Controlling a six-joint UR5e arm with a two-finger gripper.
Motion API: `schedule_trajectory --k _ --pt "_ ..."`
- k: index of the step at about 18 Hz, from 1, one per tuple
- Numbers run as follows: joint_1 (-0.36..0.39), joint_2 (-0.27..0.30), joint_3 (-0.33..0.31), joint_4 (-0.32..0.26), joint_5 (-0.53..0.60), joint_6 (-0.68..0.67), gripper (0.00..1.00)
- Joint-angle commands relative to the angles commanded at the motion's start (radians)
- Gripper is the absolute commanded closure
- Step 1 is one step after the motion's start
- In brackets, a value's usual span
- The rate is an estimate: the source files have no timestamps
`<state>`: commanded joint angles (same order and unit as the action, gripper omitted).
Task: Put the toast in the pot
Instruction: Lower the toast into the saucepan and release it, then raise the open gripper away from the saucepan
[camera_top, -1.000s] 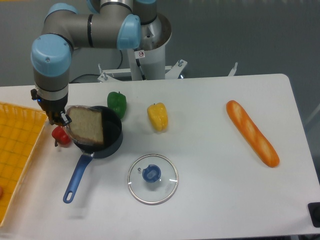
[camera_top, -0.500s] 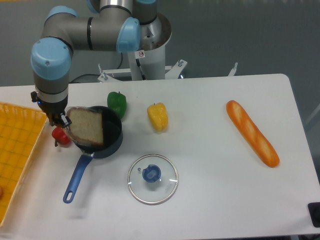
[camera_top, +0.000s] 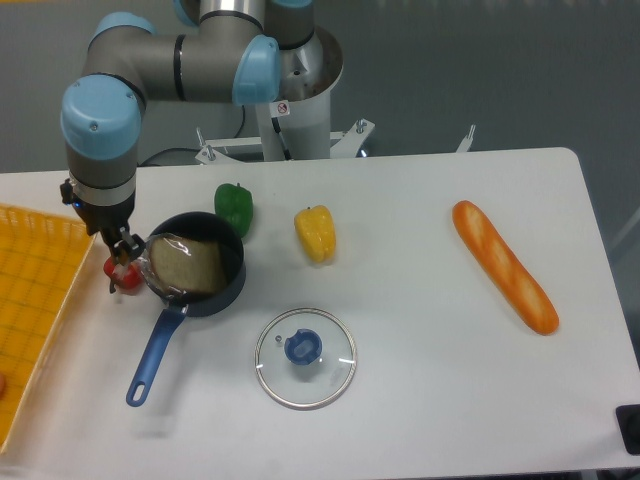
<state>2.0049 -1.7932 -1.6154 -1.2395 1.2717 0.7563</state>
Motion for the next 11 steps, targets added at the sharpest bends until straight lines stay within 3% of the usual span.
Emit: schedule_trajectory --k 2,4,11 --pt "0.002 0.002 0.023 0.000 0.023 0.002 0.00" --pt "0.000 0.003 0.046 -0.002 0.119 0.014 0.00" --pt "0.002 0.011 0.048 -0.005 0.293 0.133 0.00"
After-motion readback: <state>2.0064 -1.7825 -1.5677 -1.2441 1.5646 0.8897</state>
